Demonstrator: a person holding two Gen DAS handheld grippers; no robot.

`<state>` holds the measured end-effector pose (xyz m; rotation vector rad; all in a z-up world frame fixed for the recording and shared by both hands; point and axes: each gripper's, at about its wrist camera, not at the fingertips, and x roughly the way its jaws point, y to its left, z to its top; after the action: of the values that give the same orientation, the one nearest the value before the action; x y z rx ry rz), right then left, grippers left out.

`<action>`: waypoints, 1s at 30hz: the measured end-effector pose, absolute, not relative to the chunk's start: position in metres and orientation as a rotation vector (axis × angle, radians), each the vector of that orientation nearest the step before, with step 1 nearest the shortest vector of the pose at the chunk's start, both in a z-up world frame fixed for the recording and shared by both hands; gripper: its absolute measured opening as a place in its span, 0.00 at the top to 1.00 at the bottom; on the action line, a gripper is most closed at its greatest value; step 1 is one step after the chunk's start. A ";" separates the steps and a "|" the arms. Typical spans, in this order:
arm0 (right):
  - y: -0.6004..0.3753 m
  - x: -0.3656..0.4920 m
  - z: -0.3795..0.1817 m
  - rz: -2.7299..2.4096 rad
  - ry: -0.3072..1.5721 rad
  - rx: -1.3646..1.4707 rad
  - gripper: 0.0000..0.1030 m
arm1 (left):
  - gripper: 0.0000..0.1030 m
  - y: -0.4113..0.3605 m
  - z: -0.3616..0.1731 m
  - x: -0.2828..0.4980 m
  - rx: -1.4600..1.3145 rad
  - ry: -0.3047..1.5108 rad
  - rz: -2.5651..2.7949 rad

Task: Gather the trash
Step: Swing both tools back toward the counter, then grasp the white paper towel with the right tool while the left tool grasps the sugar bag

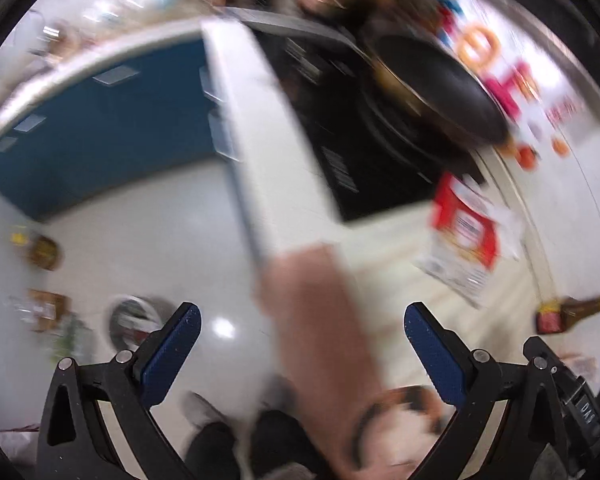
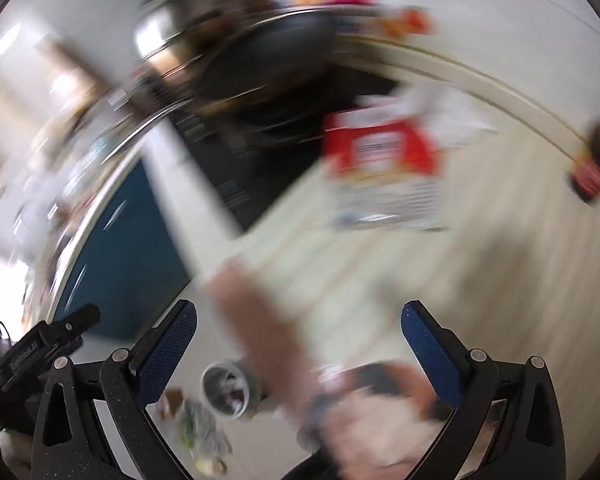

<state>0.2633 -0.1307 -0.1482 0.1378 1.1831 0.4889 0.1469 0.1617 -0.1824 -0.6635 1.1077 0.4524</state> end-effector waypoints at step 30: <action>-0.221 0.529 -0.262 0.144 1.182 0.223 0.00 | 1.00 0.087 -0.263 0.315 -0.750 1.227 0.476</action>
<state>0.5293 -0.2211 -0.2625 0.2233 1.1824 0.1440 0.3149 0.0874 -0.2631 -0.7497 1.2270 0.4755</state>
